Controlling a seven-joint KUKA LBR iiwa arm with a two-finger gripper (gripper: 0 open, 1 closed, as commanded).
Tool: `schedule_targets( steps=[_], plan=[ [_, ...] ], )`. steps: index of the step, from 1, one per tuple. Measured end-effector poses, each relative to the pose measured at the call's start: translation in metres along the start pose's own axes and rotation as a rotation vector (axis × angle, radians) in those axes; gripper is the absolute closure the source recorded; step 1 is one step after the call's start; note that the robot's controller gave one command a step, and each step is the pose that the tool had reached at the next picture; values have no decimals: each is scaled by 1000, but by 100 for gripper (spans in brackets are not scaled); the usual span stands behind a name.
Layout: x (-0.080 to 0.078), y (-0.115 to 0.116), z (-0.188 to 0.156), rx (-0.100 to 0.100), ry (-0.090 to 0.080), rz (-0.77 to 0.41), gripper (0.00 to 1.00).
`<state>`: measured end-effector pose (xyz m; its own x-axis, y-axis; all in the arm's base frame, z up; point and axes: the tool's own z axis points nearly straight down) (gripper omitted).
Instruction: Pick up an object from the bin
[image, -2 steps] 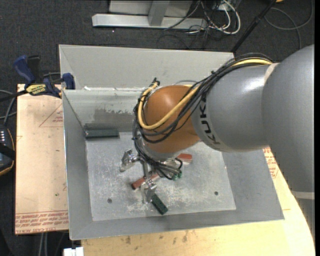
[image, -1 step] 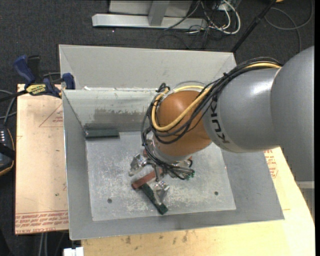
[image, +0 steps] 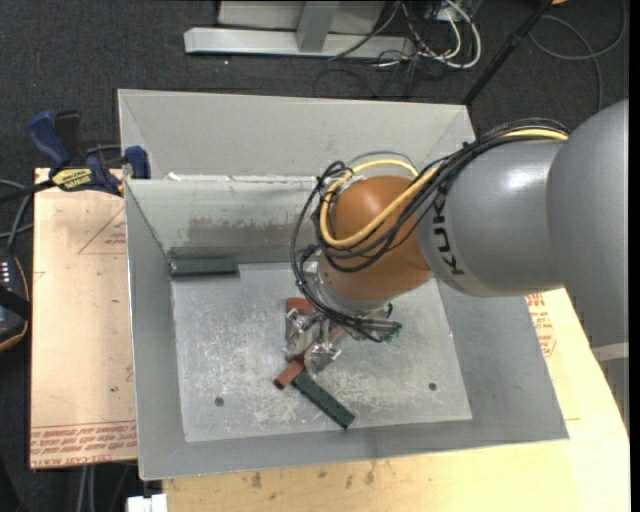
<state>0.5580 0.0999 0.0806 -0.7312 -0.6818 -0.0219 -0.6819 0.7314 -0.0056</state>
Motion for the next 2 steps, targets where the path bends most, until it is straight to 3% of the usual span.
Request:
schedule_targets(
  steps=[1,2],
  plan=[
    [0,0,0,0,0,0,100],
    [17,7,-144,-4,17,22,100]
  ],
)
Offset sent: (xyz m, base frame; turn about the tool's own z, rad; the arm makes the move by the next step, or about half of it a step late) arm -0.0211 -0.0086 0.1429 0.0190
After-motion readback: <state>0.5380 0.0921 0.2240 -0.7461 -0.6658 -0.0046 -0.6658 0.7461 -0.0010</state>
